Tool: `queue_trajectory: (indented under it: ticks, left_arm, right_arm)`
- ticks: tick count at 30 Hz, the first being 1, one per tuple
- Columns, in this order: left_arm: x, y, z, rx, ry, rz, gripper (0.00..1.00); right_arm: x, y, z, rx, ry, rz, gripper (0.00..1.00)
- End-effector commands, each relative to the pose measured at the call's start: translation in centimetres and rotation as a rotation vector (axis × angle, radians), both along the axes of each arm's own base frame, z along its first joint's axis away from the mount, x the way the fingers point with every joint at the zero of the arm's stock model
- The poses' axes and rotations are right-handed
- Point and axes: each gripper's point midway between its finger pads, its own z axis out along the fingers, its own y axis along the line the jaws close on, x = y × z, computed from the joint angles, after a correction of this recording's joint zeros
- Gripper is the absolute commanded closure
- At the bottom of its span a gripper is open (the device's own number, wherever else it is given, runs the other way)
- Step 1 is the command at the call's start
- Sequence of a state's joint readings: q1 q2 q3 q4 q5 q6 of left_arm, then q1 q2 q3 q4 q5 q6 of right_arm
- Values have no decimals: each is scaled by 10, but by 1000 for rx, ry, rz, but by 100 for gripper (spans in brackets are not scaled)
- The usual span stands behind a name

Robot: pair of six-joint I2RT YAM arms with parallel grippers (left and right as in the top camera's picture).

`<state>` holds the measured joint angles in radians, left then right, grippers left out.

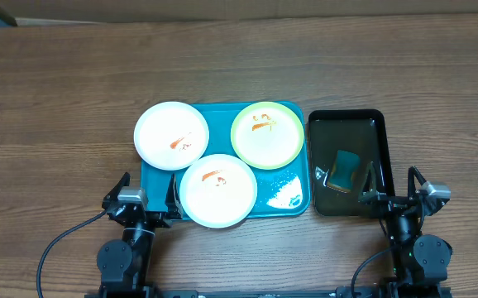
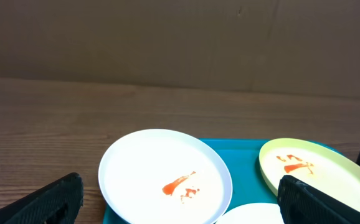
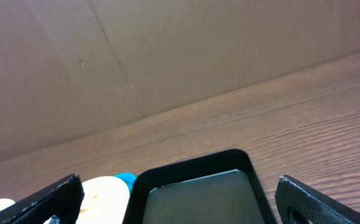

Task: Clean dirty plates on tray and stack at the side

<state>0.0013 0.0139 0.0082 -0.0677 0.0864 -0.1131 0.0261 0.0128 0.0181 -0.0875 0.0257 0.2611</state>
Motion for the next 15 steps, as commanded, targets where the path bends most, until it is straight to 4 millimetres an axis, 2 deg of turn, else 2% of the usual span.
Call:
queue_trajectory:
  ticks: [1, 9, 15]
  left_arm:
    - [0, -3, 0, -19, -2, -15, 0]
    - [-3, -8, -3, -116, 70, -36, 0]
    - [-6, -8, 19, -99, 209, -31, 0]
  right_arm:
    - [0, -1, -1, 2, -6, -1, 0]
    - [-3, 3, -1, 50, 79, 14, 0]
    - [-4, 3, 24, 48, 193, 11, 0]
